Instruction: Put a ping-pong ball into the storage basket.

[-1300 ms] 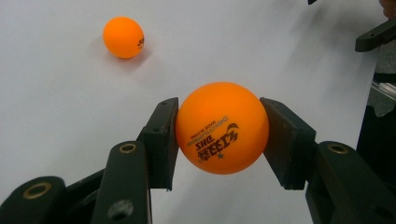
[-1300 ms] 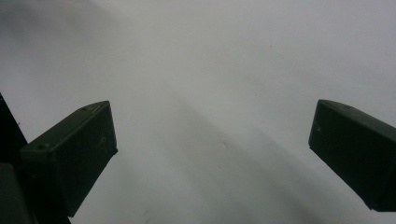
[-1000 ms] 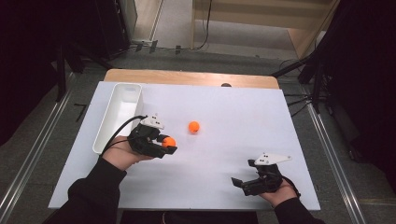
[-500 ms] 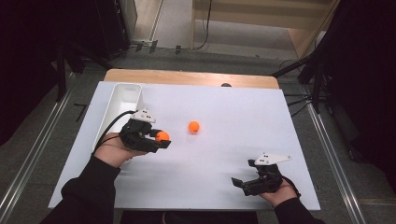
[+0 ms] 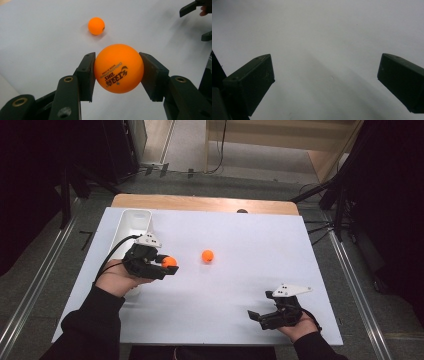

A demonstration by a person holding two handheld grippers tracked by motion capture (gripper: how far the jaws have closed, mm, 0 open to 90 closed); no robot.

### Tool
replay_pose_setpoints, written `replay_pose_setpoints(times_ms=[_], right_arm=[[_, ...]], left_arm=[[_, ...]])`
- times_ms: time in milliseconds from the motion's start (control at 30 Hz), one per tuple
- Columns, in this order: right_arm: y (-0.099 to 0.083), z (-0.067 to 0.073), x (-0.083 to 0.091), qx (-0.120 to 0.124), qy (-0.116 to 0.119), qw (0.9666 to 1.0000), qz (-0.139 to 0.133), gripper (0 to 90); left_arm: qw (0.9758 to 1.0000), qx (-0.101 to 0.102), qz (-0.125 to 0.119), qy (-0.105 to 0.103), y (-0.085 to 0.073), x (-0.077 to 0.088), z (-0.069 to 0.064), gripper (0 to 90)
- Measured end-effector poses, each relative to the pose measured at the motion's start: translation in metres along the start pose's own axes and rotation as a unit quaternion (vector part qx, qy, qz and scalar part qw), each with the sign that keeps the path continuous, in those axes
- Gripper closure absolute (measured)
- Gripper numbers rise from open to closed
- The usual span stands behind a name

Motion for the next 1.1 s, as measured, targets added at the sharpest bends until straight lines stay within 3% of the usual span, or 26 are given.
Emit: replay_pose_setpoints(times_ms=[367, 600, 1100], right_arm=[[0.0, 0.0, 0.0, 0.0, 0.0, 1.0, 0.001, 0.0], [0.0, 0.0, 0.0, 0.0, 0.001, 1.0, 0.0, 0.0], [0.0, 0.0, 0.0, 0.001, 0.001, 1.0, 0.001, 0.0]], left_arm=[[0.9997, 0.01, -0.01, 0.021, 0.001, 0.006, 0.009, 50.2], [0.9992, 0.006, -0.008, 0.04, 0.001, 0.009, 0.012, 50.2], [0.9967, 0.029, -0.022, 0.073, 0.002, 0.022, 0.028, 50.2]])
Point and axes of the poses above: each handheld gripper's, and its own axes: x roughly backward along the jaws, y roughly out of its top, z roughly to its left, the point moved 1 cm from there along -x, roughly forward along the jaws, and after that the axes turned 12 degrees about -z, right-handed, at the moved point
